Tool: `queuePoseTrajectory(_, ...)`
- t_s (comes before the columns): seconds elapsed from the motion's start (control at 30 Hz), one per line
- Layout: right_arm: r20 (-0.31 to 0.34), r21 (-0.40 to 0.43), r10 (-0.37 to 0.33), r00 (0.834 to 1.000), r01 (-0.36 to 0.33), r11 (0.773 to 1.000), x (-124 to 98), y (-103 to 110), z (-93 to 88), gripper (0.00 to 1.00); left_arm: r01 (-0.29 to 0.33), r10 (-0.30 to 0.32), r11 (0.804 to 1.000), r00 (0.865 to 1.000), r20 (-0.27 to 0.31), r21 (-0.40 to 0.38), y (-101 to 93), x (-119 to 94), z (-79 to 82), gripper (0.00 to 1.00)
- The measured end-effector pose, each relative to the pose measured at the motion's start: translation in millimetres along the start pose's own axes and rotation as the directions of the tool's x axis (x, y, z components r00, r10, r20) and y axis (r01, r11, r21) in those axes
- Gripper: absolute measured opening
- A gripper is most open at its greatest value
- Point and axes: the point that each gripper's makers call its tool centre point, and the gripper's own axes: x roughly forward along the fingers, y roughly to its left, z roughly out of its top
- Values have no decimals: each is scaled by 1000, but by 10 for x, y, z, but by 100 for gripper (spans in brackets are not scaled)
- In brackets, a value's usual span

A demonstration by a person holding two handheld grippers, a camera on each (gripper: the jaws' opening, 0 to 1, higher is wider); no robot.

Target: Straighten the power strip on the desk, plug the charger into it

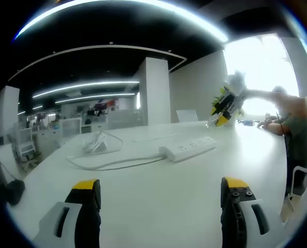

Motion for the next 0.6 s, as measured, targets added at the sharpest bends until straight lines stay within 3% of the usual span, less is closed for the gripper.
queuePoseTrajectory(0.17,-10,-19,29,1000,-29,999,22,34,25,24,-1,1,1000,1000,-7,1,13,5,-23,99)
queuePoseTrajectory(0.6,-112,-118,114,987,-128,985,97,81,34,24,1,-1,1000,1000,-9,2,0,3,-23,99)
